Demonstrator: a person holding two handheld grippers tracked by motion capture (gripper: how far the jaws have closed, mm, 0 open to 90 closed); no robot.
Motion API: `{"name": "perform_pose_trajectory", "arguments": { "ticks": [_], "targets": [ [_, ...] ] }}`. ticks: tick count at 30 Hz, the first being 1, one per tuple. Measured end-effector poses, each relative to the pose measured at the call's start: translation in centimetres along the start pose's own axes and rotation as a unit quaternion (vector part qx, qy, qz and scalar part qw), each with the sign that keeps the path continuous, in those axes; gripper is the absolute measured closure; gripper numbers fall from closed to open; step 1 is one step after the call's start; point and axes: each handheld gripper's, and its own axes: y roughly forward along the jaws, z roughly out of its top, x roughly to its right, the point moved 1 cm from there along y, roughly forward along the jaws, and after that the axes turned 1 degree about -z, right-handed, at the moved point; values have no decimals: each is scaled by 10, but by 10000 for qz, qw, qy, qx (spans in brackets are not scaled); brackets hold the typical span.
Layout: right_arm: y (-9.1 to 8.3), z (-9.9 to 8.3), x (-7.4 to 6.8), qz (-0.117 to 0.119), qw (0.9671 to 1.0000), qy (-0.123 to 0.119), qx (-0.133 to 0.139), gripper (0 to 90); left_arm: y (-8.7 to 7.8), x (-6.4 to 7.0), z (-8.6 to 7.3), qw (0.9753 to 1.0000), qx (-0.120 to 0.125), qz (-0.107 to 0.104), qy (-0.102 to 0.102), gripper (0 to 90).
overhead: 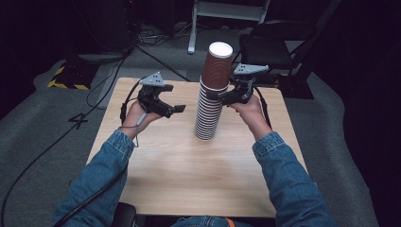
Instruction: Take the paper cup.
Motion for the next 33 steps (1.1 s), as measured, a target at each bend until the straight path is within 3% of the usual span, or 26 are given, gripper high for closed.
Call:
{"name": "perform_pose_trajectory", "arguments": {
  "ticks": [9, 14, 21, 33],
  "targets": [
    [0, 0, 0, -21, 10000, -12, 11, 15, 6, -2, 44, 9990, 210, -289, 250, 0],
    [0, 0, -1, -30, 10000, -15, -5, 15, 12, 1, 63, 9971, 409, -517, 388, 0],
    [0, -1, -1, -33, 10000, -10, 11, 15, 25, -1, 76, 9949, 631, -708, 331, 0],
    [0, 0, -1, -49, 10000, -27, -9, 16, 58, -3, 84, 9924, 709, -989, 186, 0]
  ]
}}
